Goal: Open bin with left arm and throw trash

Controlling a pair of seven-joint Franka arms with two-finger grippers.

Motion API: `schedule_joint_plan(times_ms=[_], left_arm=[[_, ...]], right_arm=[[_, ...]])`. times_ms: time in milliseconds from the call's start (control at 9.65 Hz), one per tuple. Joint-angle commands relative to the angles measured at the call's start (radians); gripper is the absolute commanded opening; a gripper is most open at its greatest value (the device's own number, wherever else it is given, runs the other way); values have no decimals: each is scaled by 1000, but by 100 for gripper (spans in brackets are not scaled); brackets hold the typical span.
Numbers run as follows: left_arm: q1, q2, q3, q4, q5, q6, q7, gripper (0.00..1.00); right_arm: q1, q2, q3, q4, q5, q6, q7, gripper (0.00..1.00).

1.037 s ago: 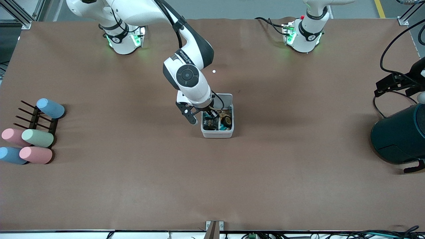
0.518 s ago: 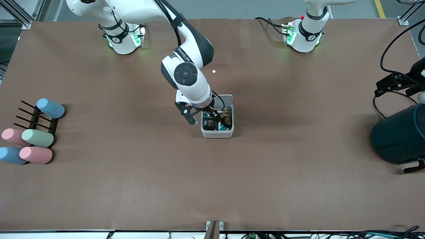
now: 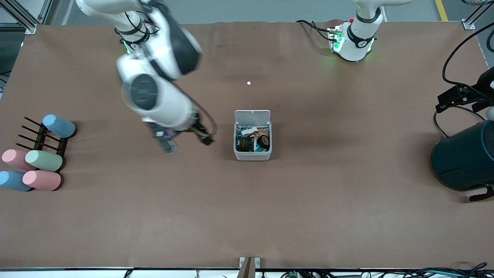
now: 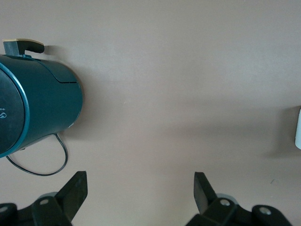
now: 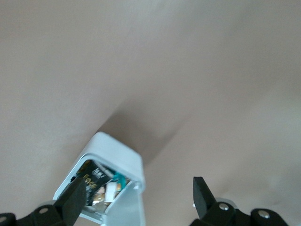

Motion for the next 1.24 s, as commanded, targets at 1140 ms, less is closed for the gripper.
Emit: schedule_joint_plan(times_ms=[1140], left_arm=[[-14, 6, -8, 27, -11, -36, -2, 100]], right_arm=[[-454, -365, 21, -95, -243, -337, -1199, 100]])
